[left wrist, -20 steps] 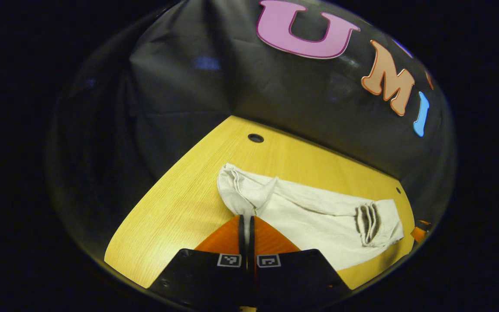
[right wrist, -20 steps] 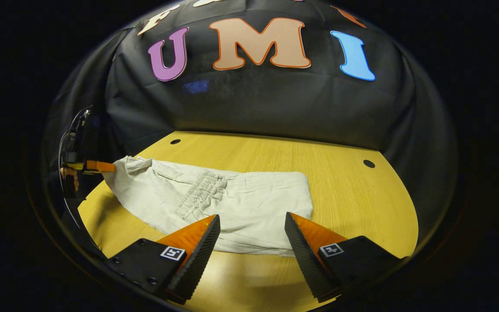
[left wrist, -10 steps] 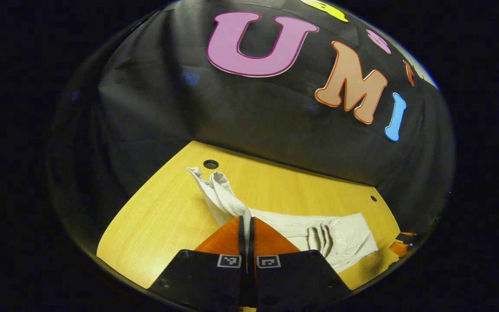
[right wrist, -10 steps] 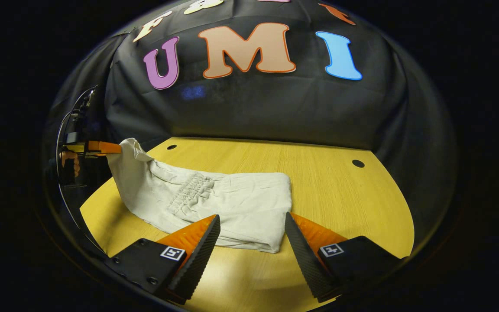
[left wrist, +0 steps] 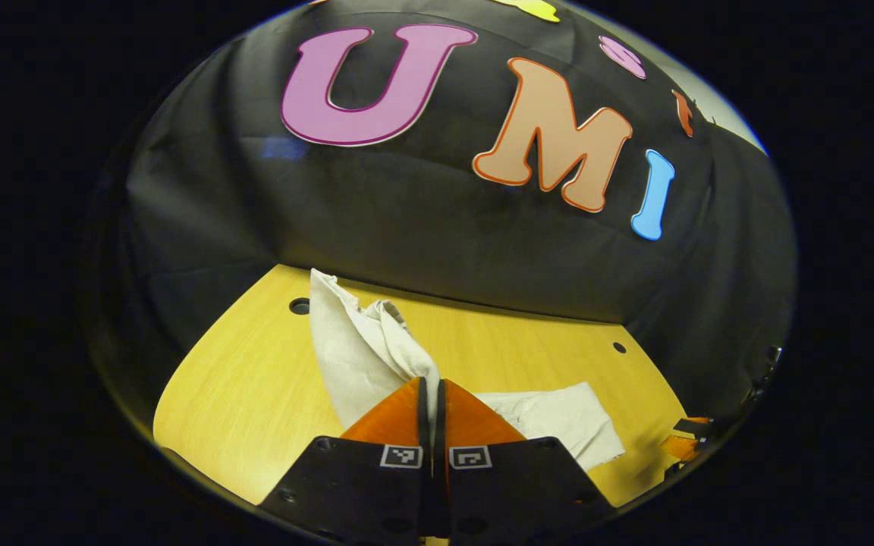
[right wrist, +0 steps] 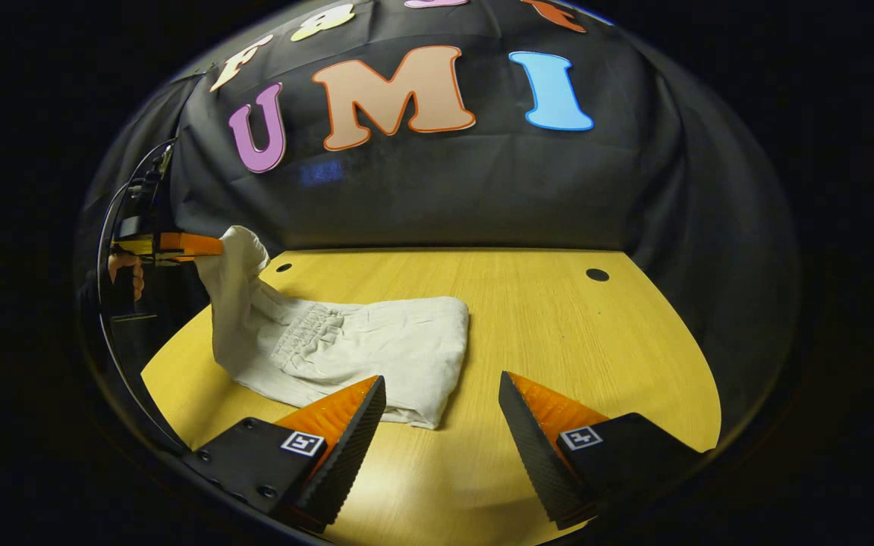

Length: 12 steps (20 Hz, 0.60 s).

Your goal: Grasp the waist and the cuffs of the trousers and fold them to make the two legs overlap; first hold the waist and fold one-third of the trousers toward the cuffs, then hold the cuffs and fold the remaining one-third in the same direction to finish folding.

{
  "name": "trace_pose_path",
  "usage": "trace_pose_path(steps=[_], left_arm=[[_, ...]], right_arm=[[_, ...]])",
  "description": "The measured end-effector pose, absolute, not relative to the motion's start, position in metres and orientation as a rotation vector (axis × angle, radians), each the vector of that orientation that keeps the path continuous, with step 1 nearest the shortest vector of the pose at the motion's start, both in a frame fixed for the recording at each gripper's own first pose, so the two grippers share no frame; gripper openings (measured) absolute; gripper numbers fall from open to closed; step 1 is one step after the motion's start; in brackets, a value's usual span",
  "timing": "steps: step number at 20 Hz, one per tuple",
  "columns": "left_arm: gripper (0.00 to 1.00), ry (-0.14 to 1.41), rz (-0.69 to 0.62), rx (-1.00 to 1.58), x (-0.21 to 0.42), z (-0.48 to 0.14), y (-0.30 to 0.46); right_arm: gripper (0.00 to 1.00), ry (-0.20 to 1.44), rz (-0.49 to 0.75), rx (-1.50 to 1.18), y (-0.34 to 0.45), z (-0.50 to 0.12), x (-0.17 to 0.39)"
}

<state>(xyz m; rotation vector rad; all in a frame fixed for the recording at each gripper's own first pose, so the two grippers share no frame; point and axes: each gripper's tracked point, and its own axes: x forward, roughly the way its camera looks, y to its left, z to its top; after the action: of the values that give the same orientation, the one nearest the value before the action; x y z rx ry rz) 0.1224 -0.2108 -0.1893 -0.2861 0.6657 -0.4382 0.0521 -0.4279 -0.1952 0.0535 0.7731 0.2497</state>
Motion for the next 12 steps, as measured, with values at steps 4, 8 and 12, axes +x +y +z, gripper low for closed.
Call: trace_pose_path(steps=[4, 8, 12], left_arm=[[0.00, 0.647, -0.505, -0.264, 0.122, -0.177, -0.252], [0.00, 0.646, -0.565, -0.248, 0.118, -0.169, -0.296], [0.00, 0.644, -0.630, -0.250, 0.105, -0.163, -0.336]], right_arm=[[0.96, 0.767, 0.219, 0.085, -0.448, -0.192, 0.048], [0.96, 0.761, 0.191, 0.090, -0.468, -0.190, 0.042], [0.97, 0.765, 0.172, 0.094, -0.483, -0.191, 0.034]])
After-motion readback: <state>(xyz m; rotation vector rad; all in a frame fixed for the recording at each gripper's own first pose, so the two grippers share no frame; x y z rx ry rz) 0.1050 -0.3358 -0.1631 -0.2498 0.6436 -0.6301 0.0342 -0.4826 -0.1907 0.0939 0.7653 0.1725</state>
